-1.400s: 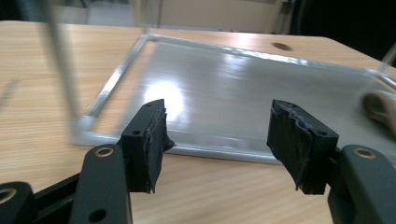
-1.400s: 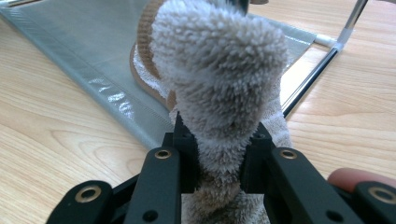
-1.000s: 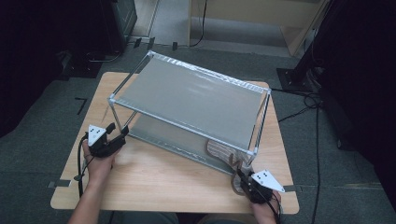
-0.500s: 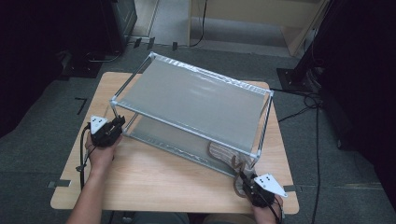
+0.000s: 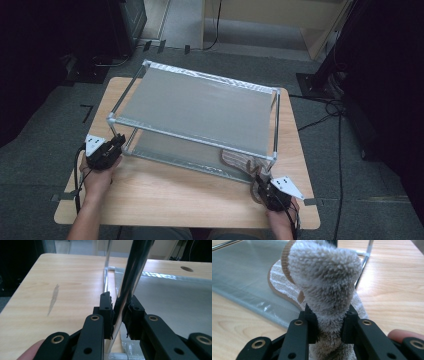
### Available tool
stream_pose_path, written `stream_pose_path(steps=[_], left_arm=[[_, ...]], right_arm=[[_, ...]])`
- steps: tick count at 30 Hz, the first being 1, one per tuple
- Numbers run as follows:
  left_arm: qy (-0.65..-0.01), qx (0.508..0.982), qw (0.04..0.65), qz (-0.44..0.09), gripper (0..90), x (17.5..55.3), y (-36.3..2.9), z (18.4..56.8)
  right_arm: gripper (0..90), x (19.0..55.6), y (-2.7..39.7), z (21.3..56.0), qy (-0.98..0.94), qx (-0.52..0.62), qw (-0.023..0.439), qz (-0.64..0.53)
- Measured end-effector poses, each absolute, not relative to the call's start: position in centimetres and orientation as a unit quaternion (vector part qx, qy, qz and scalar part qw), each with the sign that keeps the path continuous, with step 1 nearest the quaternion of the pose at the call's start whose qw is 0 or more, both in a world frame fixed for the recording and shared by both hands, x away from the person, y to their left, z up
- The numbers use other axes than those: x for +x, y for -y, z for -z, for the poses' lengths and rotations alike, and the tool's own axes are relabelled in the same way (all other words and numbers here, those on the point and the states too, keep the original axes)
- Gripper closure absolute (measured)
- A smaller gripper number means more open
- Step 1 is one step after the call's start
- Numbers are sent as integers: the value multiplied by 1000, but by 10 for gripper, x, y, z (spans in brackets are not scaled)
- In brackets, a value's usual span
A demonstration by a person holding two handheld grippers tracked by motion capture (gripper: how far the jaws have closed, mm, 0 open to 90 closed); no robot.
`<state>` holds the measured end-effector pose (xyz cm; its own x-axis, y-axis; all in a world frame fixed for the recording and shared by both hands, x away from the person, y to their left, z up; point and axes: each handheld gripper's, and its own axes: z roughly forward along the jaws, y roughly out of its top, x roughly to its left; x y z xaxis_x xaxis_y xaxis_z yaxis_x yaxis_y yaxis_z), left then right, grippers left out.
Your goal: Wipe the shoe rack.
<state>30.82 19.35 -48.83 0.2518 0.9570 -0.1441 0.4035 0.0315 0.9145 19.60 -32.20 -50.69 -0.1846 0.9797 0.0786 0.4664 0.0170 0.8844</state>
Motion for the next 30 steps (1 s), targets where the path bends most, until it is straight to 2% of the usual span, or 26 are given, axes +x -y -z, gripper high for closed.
stream_pose_path(steps=[13, 17, 19, 21, 24, 26, 28, 30], left_arm=[[-569, 614, 456, -302, 784, 256, -223, 487], [-579, 607, 450, -306, 784, 238, -225, 487], [-585, 602, 436, -324, 788, 228, -220, 487], [-583, 604, 415, -350, 800, 218, -213, 487], [-585, 602, 407, -359, 804, 210, -207, 487], [-590, 596, 408, -362, 801, 206, -204, 487], [-590, 591, 412, -364, 799, 203, -202, 489], [-582, 594, 420, -364, 796, 201, -202, 491]], right_arm=[[720, 253, 298, 504, -633, 583, 283, -423], [713, 274, 292, 504, -629, 587, 280, -426], [698, 283, 292, 503, -629, 586, 272, -433], [648, 291, 294, 502, -628, 584, 249, -450], [490, 296, 296, 500, -626, 579, 231, -469], [384, 293, 295, 495, -635, 569, 242, -462], [331, 285, 296, 488, -643, 549, 272, -460], [297, 277, 303, 483, -647, 535, 272, -470]])
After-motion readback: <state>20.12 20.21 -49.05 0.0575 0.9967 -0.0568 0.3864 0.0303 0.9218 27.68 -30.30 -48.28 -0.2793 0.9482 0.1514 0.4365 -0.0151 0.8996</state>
